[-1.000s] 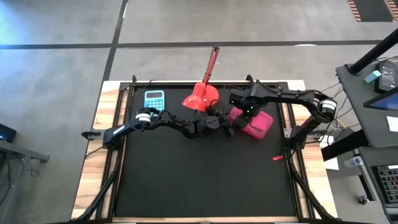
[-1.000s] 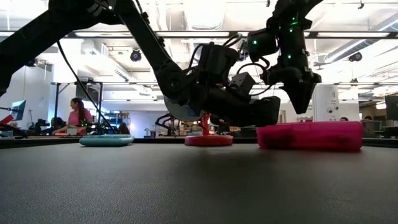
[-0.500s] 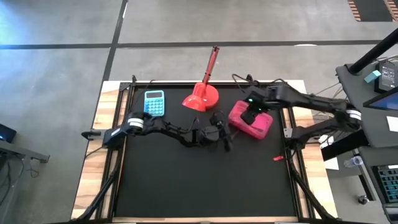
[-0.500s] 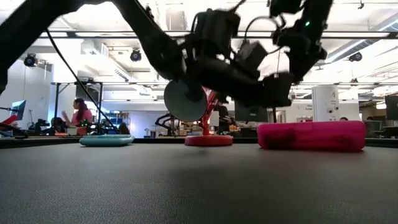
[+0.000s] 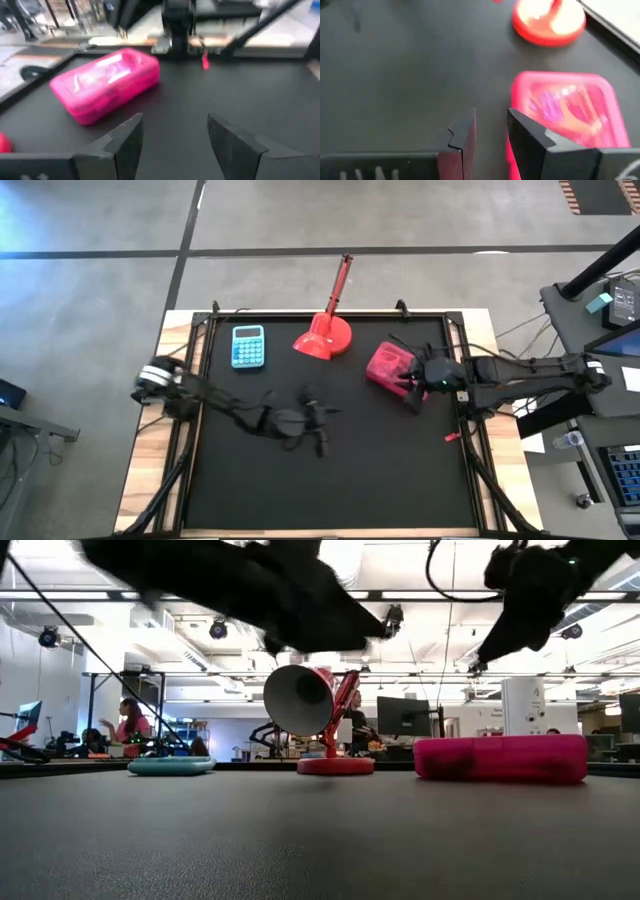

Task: Pack school essentials
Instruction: Return to Home Position

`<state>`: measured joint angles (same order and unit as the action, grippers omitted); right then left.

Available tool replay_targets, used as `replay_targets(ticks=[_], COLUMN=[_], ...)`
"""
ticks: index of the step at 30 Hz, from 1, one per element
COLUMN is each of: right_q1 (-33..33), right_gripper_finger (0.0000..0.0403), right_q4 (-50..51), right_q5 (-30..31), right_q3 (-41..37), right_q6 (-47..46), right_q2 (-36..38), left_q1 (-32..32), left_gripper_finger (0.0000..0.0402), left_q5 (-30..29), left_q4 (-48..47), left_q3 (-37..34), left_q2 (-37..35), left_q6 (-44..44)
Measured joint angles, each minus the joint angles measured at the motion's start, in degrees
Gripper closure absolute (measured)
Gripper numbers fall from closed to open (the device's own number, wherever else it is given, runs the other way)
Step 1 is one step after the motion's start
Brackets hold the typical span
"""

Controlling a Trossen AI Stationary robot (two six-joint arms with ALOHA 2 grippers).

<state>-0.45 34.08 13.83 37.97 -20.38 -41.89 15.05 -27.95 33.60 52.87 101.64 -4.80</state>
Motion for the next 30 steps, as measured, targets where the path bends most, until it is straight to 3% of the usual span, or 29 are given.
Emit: replay_targets(ticks=[3,7,14,22,30], right_q1=[3.83,8.35,14.67,18.44,18.73], right_gripper_finger=[0.0300,0.0300,0.0300,0.0300,0.0300], right_q4=[-7.73,-17.86,-32.16,-36.20,-36.65], right_q5=[2.27,5.17,5.76,5.83,5.96], right_q3=[-4.48,-10.59,-19.68,-24.60,-25.55], right_q6=[1.22,3.00,4.33,4.52,8.46], right_q2=[2.27,3.48,3.23,3.60,3.67], left_q1=[3.03,5.95,8.39,8.70,8.70], left_gripper_finger=[0.0198,0.0198,0.0198,0.0198,0.0198], left_q5=[-4.50,-10.18,-11.43,-11.47,-11.43], left_q4=[6.44,7.87,7.90,7.85,4.86], left_q3=[-8.68,-17.87,-32.34,-47.04,-52.30], left_q2=[-6.98,-16.57,-37.05,-60.40,-72.63], left_q6=[-0.41,-0.17,0.79,0.64,3.98])
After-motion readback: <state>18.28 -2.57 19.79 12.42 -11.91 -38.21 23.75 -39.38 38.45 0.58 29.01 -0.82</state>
